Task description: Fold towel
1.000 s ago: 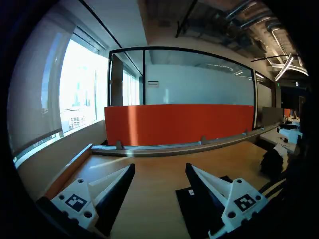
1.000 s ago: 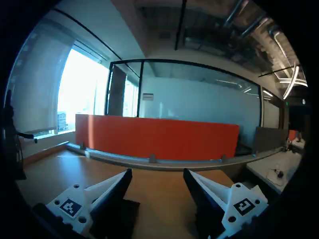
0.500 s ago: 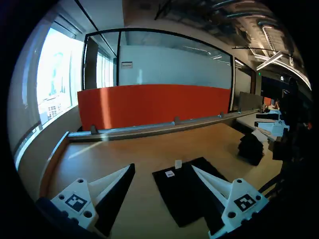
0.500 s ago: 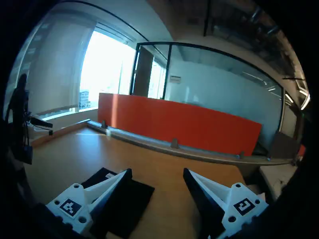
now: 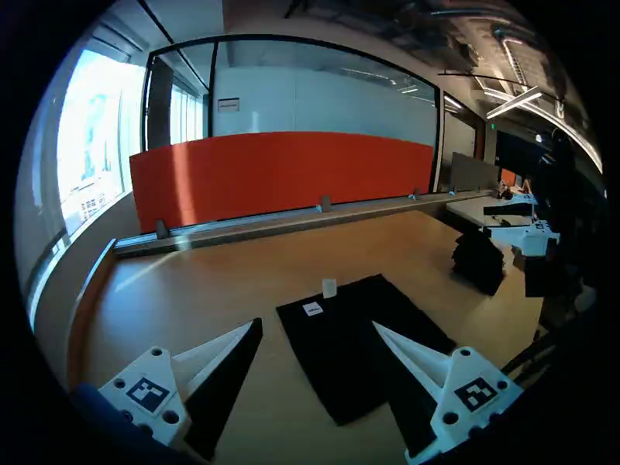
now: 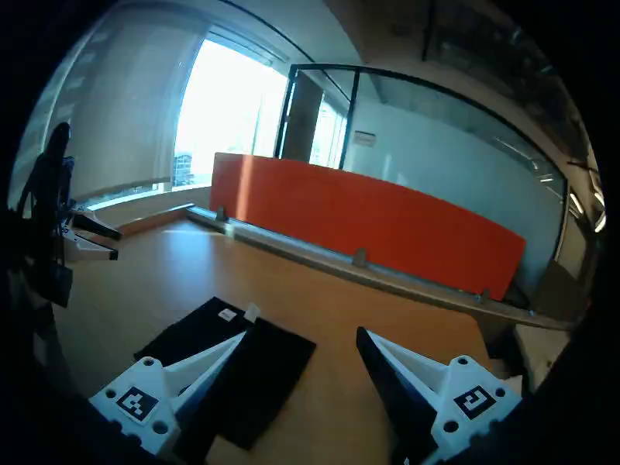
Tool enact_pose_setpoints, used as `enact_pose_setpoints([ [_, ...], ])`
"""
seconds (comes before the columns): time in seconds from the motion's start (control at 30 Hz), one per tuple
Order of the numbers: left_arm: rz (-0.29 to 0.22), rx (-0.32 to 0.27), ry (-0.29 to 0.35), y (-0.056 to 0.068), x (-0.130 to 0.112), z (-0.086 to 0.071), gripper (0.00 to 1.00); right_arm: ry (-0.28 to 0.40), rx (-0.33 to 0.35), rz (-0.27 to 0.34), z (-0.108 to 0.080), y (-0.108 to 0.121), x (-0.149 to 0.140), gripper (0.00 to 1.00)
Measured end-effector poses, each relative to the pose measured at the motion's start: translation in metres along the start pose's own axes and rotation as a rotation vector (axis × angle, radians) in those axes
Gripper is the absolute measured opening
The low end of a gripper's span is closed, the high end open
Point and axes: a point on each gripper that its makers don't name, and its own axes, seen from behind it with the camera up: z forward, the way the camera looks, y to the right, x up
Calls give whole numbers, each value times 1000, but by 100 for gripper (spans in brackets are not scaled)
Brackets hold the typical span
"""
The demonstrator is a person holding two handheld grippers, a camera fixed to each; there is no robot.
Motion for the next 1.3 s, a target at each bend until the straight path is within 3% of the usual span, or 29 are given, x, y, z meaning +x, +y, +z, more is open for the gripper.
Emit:
enact_pose_setpoints([
  [0.37, 35, -19, -109, 12, -66, 18, 94, -79, 29, 4, 11, -19, -58, 100],
  [0.87, 69, -66, -224, 25, -134, 42, 94, -219, 78, 0, 22, -45, -152, 100],
  [1.3, 55, -113, -332, 41, -186, 59, 94, -334, 160, -34, 33, -78, -210, 99],
])
